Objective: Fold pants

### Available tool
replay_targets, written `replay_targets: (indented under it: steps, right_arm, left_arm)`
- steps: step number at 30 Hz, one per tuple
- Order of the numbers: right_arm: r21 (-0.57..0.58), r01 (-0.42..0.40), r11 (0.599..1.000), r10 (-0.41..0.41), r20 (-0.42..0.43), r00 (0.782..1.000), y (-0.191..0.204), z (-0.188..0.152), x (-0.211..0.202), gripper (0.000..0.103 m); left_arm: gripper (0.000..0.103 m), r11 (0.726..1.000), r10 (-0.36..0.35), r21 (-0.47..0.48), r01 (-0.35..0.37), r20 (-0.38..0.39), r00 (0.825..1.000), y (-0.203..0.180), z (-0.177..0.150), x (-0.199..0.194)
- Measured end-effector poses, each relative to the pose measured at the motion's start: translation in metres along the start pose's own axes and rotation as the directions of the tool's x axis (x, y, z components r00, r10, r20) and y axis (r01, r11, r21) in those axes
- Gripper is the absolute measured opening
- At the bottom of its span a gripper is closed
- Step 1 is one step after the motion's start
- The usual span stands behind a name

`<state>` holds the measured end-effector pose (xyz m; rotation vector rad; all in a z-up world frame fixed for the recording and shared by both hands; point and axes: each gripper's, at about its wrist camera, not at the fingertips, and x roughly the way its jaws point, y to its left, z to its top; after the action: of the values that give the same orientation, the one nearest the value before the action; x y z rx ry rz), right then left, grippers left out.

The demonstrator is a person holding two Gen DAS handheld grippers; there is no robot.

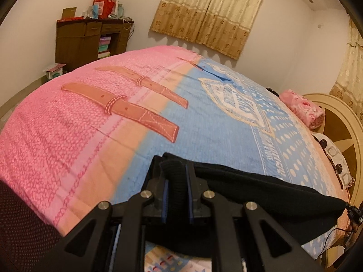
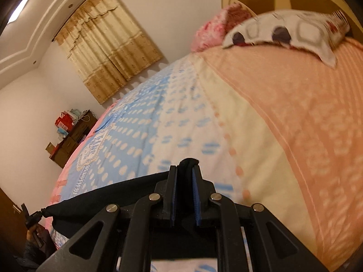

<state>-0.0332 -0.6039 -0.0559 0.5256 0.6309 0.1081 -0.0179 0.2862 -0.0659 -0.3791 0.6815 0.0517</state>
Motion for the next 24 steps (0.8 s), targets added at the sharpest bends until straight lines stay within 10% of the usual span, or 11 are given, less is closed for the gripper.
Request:
replay_targets:
  steps: [11,16,24]
  right_arm:
    - [0.019,0.002,1.0,0.0,-0.096,0.995,-0.029,-0.045,0.007,0.014]
    - [0.051,0.013,0.999,-0.009,-0.067,0.998,-0.039,-0.055,-0.007,0.051]
    - [0.103,0.03,0.994,-0.034,0.03,0.999,-0.044,-0.064,-0.048,0.051]
  left_arm:
    - [0.032,0.999,0.045,0.03,-0.045,-0.008,0.999,0.004,-0.016,-0.006]
    - [0.055,0.991,0.132,-0.008,-0.132,0.018,0.991,0.017,-0.014,-0.015]
    - [0.058,0.994,0.102,-0.034,-0.102,0.002,0.995,0.015,-0.019,-0.022]
